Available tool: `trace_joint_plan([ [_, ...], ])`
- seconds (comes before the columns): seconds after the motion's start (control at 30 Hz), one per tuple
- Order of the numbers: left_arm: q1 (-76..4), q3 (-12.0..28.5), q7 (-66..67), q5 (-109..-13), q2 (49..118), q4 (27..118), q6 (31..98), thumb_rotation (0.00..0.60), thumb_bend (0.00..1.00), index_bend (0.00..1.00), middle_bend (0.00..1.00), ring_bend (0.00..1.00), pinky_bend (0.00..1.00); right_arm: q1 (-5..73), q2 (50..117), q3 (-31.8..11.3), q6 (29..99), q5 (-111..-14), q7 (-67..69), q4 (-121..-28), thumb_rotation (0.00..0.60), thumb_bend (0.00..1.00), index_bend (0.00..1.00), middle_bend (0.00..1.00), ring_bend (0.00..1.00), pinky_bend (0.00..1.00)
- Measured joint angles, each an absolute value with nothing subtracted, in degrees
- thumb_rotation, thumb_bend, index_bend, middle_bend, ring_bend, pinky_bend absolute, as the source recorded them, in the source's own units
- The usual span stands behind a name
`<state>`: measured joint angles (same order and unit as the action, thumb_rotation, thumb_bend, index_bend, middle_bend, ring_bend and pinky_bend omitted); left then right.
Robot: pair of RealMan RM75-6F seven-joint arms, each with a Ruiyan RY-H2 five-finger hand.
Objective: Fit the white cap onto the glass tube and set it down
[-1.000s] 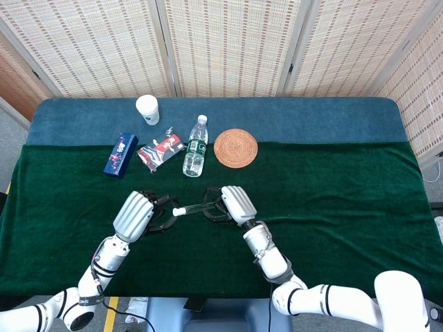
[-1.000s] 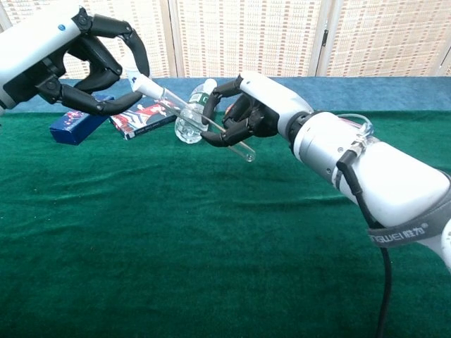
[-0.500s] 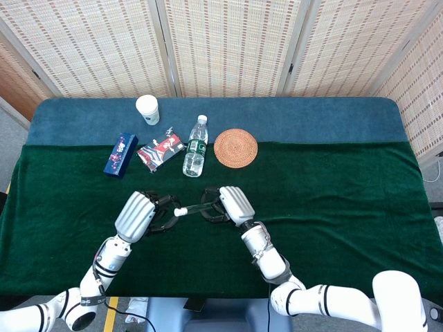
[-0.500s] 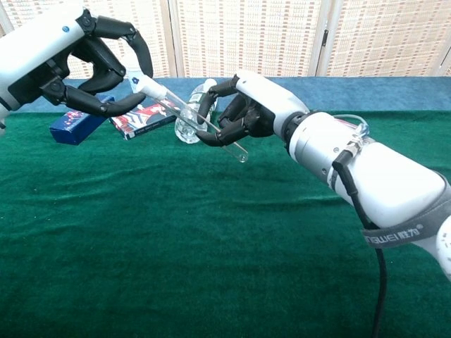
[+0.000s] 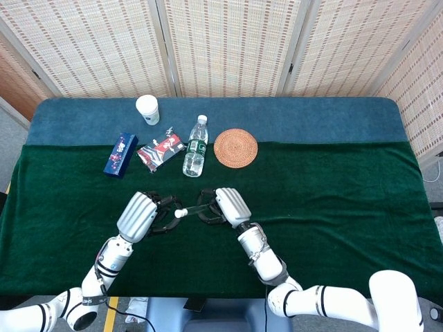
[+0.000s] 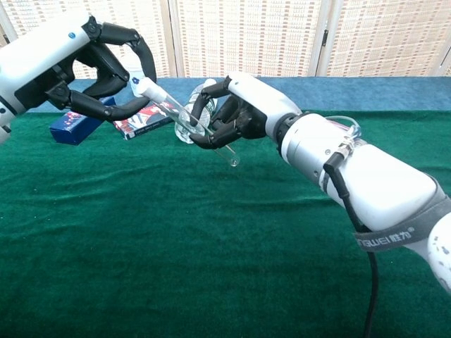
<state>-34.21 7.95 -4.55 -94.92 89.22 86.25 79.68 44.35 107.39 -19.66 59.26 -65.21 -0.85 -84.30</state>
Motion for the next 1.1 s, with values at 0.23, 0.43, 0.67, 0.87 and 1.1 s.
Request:
trace_joint_plan([
  [0.23, -34.1, 7.6, -4.5, -93.3, 87.3, 87.6, 77.7, 0.6, 0.29, 0.1, 0.88, 0.72, 0.74, 44.5, 106.9, -19.5, 59.3, -64.2, -3.6, -84.4, 0.6, 0.64, 0.88, 0.99, 1.0, 1.0],
  [0.43, -33.7, 7.1, -4.7, -92.4, 84.7, 88.7, 76.4, 0.6, 0.25, 0.04, 0.42, 0.29, 0.48, 44.4, 105.4, -19.2, 59.2, -62.2, -7.8, -85.6, 0.6, 0.64, 0.88, 0.99, 1.0, 1.0],
  [0.67, -31.5, 6.1, -5.5, -88.6, 77.7, 89.9, 74.5, 0.6, 0.25, 0.03, 0.33, 0.15, 0.25, 44.9, 104.3, -17.8, 59.7, -58.4, -18.3, -85.9, 0.6, 0.64, 0.88, 0.99, 1.0, 1.0],
  [0.87, -28.8, 5.0, -5.8, -86.4, 75.5, 89.6, 74.6, 0.6, 0.25, 0.03, 0.33, 0.14, 0.21, 46.5, 106.7, -16.1, 61.0, -53.1, -29.9, -83.0, 0.6, 0.64, 0.78, 0.99, 1.0, 1.0],
  [1.1, -27.5, 4.6, -5.7, -86.3, 74.7, 89.3, 75.3, 0.6, 0.25, 0.03, 0.33, 0.14, 0.19, 47.9, 111.2, -14.9, 61.6, -49.8, -34.9, -77.4, 0.6, 0.64, 0.57, 0.99, 1.0, 1.0],
])
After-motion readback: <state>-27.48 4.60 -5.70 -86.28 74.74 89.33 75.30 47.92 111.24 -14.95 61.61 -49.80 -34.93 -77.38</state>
